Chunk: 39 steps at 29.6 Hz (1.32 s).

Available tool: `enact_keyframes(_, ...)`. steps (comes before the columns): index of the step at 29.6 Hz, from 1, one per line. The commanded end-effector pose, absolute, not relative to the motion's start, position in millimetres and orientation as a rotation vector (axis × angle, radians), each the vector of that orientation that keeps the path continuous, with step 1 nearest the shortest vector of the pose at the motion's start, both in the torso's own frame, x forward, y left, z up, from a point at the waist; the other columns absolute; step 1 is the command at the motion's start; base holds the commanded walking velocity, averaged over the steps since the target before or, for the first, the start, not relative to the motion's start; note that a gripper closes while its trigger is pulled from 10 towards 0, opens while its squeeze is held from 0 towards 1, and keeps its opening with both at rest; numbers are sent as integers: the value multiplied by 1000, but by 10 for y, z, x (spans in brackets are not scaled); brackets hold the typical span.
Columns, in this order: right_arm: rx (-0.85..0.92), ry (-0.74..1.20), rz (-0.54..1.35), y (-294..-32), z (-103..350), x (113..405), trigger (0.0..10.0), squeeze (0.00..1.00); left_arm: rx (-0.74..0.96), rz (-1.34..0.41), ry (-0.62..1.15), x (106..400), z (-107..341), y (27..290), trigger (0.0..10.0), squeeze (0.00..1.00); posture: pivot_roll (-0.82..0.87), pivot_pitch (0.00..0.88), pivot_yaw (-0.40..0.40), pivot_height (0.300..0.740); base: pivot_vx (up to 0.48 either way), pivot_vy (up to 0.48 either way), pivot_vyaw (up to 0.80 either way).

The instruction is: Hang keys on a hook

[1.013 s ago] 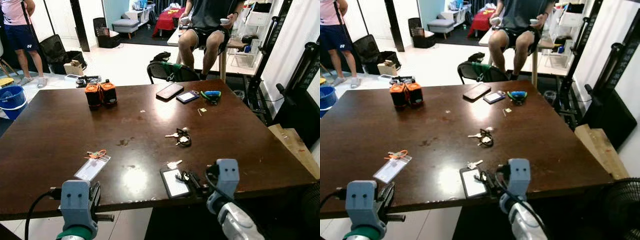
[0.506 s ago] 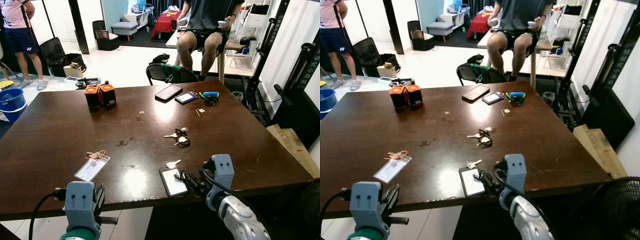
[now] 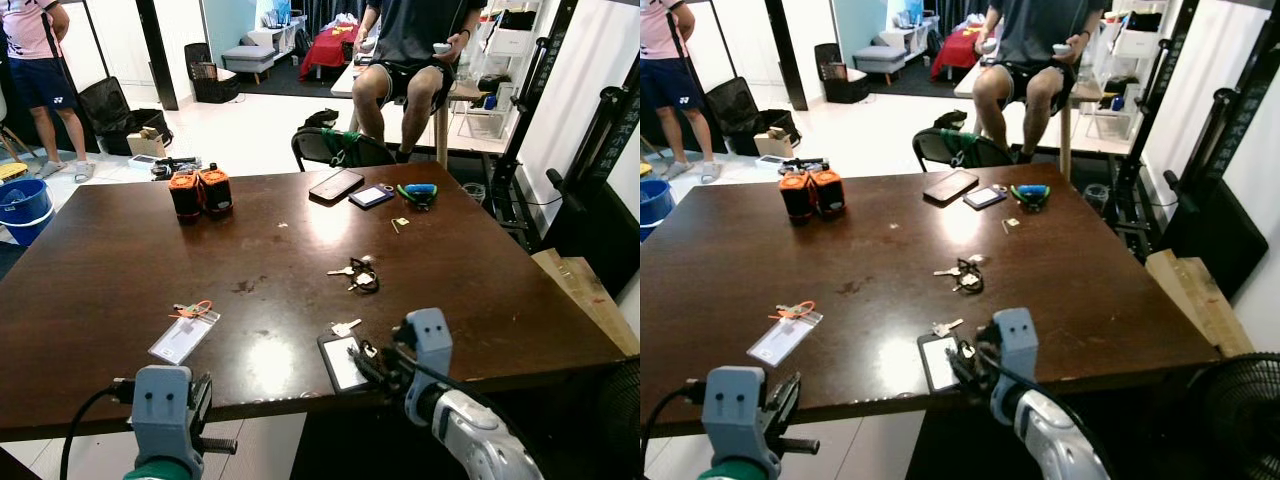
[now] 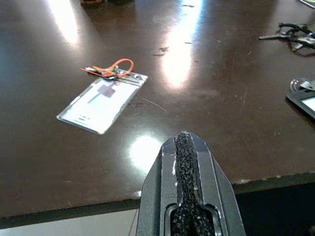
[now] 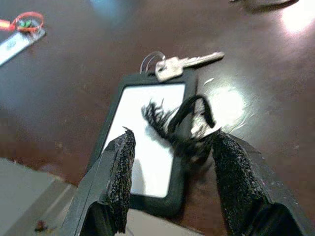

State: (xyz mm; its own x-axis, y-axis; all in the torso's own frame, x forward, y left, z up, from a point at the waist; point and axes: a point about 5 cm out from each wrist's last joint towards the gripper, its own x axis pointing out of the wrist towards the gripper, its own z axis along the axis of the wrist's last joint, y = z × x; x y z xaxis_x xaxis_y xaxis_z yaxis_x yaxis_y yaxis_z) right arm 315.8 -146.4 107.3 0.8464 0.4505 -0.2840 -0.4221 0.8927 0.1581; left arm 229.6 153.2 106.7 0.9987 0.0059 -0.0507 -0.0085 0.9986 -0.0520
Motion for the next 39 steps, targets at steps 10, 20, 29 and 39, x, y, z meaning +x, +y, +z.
enact_keyframes(10,49,395,524,-1402,989,3087,10000,0,-58,-19,75,2266,1044,1515,10000,0,-118,14,131,740,0,0,0)
enact_keyframes(20,21,488,588,-1381,878,2995,0,0,-56,-46,87,2256,1032,1485,10000,0,-118,14,131,740,0,0,0)
enact_keyframes(29,19,495,599,-1378,871,2982,0,0,-55,-55,90,2252,1027,1476,10000,0,-118,14,131,740,0,0,0)
enact_keyframes(39,25,503,632,-1354,881,2949,0,0,-51,-69,91,2252,1025,1459,10000,0,-118,7,135,740,0,0,0)
